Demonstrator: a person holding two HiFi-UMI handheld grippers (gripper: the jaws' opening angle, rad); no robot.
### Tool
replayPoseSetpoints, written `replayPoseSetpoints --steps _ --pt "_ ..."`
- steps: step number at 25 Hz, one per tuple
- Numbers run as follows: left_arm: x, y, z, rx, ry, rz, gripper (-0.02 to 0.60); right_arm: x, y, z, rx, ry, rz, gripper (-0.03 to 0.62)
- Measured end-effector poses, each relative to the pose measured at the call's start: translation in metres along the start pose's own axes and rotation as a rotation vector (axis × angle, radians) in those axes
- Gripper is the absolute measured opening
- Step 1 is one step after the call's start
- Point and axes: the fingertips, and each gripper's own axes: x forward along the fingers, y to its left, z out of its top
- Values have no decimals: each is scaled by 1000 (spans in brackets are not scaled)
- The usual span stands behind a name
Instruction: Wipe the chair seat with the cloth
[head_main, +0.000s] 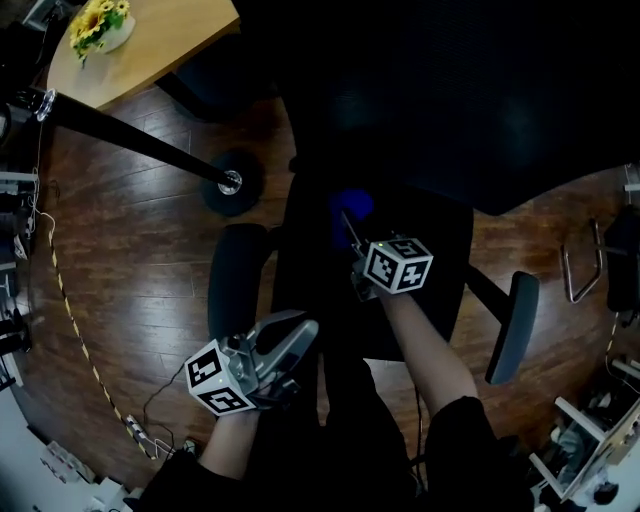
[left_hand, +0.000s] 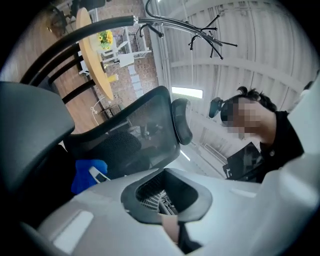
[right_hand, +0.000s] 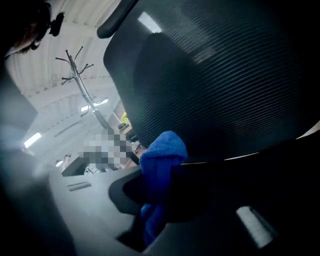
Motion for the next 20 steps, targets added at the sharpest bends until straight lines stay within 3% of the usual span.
replayPoseSetpoints --steps 4,10,15,20 --pt "-19 0 5 3 -28 25 -8 58 58 -27 52 54 105 63" --pt "-45 10 9 -10 -69 63 -8 98 42 -109 39 271 -17 63" --pt "-55 16 14 -39 -97 48 -8 91 23 -116 30 223 -54 63" --pt "-50 12 8 -43 -66 30 -8 64 -25 -113 103 200 -175 63"
